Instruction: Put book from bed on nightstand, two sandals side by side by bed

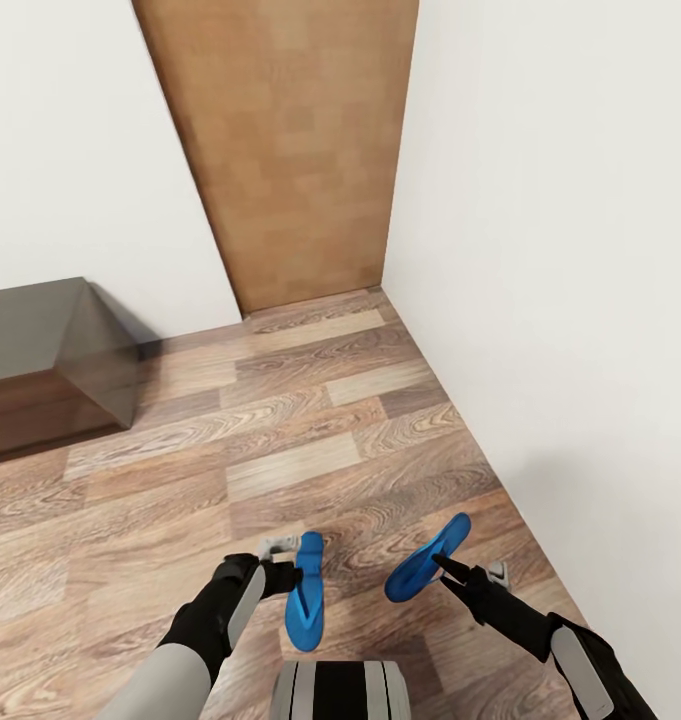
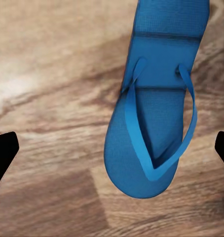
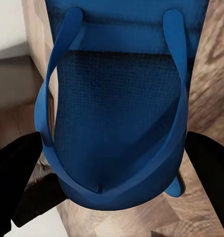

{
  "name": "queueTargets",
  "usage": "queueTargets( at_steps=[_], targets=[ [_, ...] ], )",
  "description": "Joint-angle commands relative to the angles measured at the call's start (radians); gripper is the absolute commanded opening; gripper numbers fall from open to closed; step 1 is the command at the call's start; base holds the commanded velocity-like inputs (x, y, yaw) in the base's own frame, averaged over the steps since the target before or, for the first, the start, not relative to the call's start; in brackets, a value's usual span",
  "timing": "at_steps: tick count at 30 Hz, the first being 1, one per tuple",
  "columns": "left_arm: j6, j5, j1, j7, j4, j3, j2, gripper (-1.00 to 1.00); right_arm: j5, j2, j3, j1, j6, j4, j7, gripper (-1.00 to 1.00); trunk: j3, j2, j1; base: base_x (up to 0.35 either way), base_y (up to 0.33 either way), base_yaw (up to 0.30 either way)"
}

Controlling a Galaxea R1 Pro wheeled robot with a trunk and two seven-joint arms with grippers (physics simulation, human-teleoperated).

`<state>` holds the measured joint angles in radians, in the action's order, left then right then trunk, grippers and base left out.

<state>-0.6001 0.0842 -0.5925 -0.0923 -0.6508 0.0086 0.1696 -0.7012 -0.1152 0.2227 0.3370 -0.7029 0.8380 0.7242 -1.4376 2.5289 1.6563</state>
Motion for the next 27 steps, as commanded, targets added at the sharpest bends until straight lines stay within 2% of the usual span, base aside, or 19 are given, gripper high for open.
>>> queueTargets(
  at_steps=[1, 27],
  targets=[
    [0.002, 0.009, 0.000, -0.007, -0.001, 0.001, 0.001, 1.00, -0.003, 0.000, 0.001, 0.000, -0.006, 0.000, 0.001, -1.00, -0.001, 0.000, 0.000, 0.027, -0.015, 0.000],
    [0.006, 0.009, 0.002, -0.006, -0.001, 0.000, 0.004, 1.00, -0.003, 0.000, 0.003, 0.000, -0.006, 0.000, 0.003, -1.00, -0.001, 0.000, 0.000, 0.018, -0.019, 0.000]
  ],
)
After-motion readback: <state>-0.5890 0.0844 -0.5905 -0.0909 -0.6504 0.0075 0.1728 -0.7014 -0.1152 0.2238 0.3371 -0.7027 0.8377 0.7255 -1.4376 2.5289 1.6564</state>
